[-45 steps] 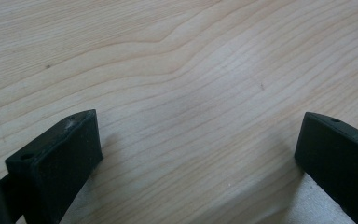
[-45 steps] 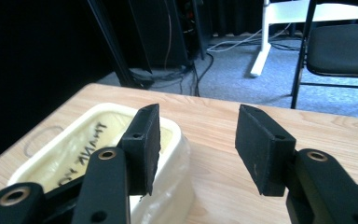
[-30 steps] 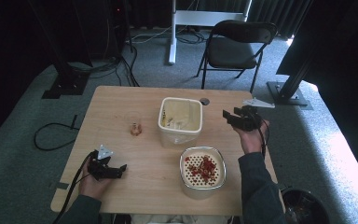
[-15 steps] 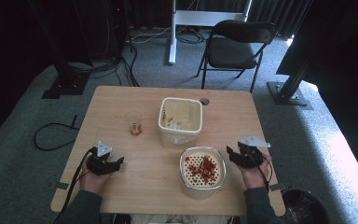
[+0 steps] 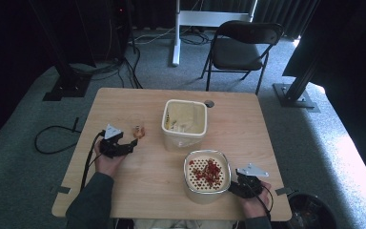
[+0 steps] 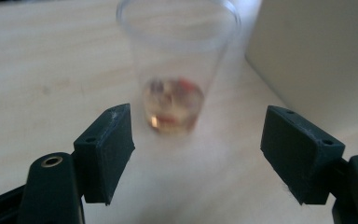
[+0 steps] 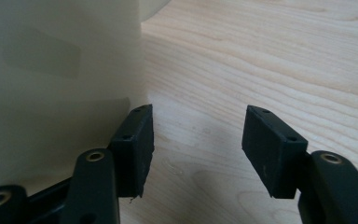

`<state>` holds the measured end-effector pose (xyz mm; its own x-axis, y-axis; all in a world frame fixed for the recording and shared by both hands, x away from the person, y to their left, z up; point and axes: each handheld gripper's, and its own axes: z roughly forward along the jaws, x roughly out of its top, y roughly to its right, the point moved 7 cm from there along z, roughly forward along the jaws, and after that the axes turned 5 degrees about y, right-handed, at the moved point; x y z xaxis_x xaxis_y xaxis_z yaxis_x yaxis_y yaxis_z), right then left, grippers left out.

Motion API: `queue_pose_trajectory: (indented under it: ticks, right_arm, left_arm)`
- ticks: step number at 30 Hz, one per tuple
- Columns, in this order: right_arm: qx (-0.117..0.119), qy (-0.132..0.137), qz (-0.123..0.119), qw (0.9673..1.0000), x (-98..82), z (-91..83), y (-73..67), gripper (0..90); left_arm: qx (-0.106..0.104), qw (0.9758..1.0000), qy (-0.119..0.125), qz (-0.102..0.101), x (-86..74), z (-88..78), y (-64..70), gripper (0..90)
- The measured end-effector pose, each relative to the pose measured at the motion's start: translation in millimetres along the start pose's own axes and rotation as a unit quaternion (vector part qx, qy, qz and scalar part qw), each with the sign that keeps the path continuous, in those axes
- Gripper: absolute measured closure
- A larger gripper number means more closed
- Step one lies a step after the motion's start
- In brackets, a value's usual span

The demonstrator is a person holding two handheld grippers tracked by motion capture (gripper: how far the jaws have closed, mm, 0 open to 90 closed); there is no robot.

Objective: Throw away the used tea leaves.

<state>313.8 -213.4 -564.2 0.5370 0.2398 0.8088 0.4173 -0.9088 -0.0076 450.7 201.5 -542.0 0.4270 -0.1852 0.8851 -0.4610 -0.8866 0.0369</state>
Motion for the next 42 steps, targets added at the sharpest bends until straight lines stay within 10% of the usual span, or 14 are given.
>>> queue_pose_trajectory:
  ticks: [12,21,42]
  right_arm:
    - [0.008,0.004,0.006,0.9999,1.6,1.4,1.2,44.1]
    - [0.009,0.004,0.007,0.9999,1.4,1.6,0.9,45.1]
    - [0.042,0.002,0.004,0.9991,9.4,16.2,-32.4,48.3]
  left_arm:
    - [0.004,0.9994,0.021,0.028,21.4,44.0,-7.5,20.0]
    - [0.024,0.9986,0.028,0.037,23.2,47.2,-8.5,28.4]
    - [-0.032,0.9967,0.049,0.056,17.1,-12.0,5.8,30.7]
